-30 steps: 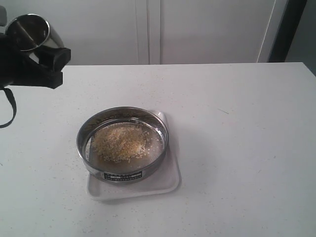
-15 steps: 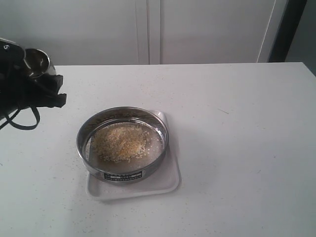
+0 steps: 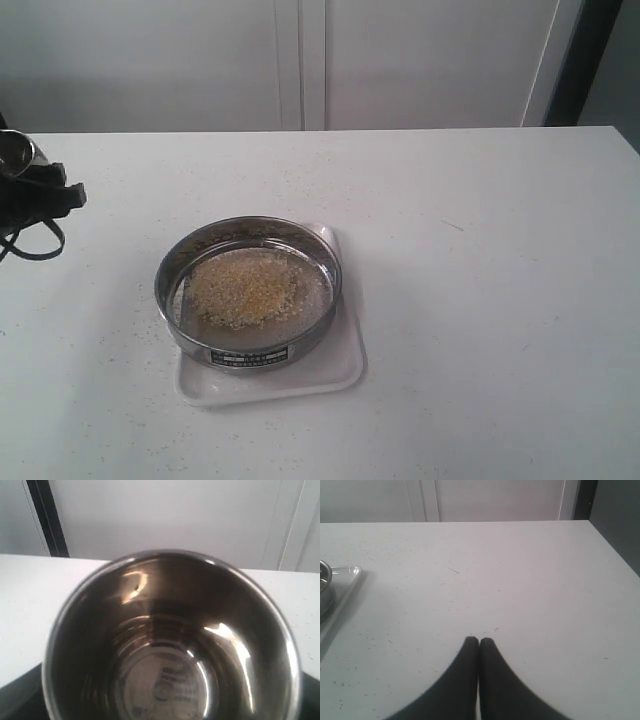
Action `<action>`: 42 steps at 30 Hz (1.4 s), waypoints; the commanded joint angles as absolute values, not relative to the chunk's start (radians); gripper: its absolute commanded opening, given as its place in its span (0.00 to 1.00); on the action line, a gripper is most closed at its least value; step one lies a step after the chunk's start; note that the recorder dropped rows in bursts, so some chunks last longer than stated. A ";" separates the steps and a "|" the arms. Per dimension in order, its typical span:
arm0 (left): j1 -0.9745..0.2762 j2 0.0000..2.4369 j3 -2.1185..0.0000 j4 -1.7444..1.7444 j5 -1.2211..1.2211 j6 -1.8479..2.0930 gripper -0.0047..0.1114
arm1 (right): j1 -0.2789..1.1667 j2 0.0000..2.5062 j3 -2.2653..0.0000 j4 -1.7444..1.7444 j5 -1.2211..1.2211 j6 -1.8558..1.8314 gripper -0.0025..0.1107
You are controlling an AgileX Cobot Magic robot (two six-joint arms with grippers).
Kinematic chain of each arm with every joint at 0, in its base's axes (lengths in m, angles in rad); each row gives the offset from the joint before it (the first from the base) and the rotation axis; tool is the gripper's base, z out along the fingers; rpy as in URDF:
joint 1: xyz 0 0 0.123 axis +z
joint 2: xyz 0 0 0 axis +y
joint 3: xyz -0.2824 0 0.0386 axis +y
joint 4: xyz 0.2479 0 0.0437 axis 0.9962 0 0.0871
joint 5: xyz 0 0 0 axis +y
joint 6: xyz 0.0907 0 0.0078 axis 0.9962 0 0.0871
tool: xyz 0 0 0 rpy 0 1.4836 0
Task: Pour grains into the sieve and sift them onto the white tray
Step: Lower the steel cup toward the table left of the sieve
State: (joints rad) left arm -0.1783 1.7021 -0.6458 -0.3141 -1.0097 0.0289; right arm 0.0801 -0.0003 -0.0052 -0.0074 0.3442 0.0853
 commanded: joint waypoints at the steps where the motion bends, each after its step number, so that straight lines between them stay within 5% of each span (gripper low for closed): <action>1: -0.090 1.770 -0.674 0.076 -1.105 -0.051 0.04 | 0.080 0.000 0.000 -0.012 0.335 0.083 0.02; 20: -0.082 2.055 -0.781 0.271 -1.168 -0.162 0.04 | 0.080 0.000 0.000 -0.012 0.335 0.083 0.02; 42: -0.082 2.081 -0.785 0.296 -1.133 -0.146 0.04 | 0.080 0.000 0.000 -0.012 0.335 0.083 0.02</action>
